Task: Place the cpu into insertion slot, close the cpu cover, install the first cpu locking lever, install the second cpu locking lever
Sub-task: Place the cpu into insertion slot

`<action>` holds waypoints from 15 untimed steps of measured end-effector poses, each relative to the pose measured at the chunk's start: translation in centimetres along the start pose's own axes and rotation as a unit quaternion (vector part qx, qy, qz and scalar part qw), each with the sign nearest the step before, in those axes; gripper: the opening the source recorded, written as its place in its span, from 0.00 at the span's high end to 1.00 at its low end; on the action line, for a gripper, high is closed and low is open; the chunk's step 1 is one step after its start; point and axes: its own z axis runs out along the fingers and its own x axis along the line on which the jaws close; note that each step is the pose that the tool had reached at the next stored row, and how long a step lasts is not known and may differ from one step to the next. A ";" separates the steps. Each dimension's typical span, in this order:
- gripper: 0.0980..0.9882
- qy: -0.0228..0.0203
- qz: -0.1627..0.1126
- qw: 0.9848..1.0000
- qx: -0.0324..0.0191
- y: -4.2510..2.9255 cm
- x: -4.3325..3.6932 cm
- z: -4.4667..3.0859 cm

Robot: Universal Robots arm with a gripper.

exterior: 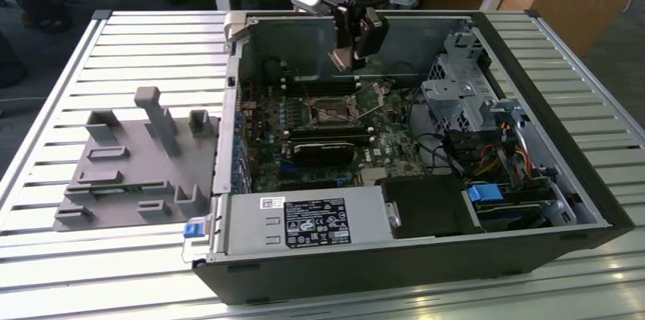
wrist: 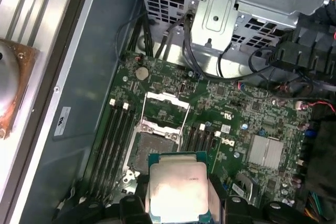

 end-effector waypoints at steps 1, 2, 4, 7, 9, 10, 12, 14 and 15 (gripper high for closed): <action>0.52 0.000 0.002 1.000 0.000 -0.06 0.03 0.04; 0.52 0.000 0.004 1.000 0.000 -0.10 0.05 0.09; 0.52 -0.001 0.009 1.000 0.000 -0.13 0.09 0.27; 0.52 -0.001 0.017 1.000 0.001 -0.17 0.16 0.54; 0.52 -0.002 0.022 1.000 0.001 -0.22 0.18 0.70; 0.52 -0.002 0.024 1.000 0.001 -0.24 0.20 0.76; 0.52 -0.002 0.029 1.000 0.001 -0.30 0.22 0.89; 0.52 -0.003 0.034 0.999 0.001 -0.36 0.25 1.01; 0.52 -0.003 0.036 0.999 0.001 -0.39 0.26 1.07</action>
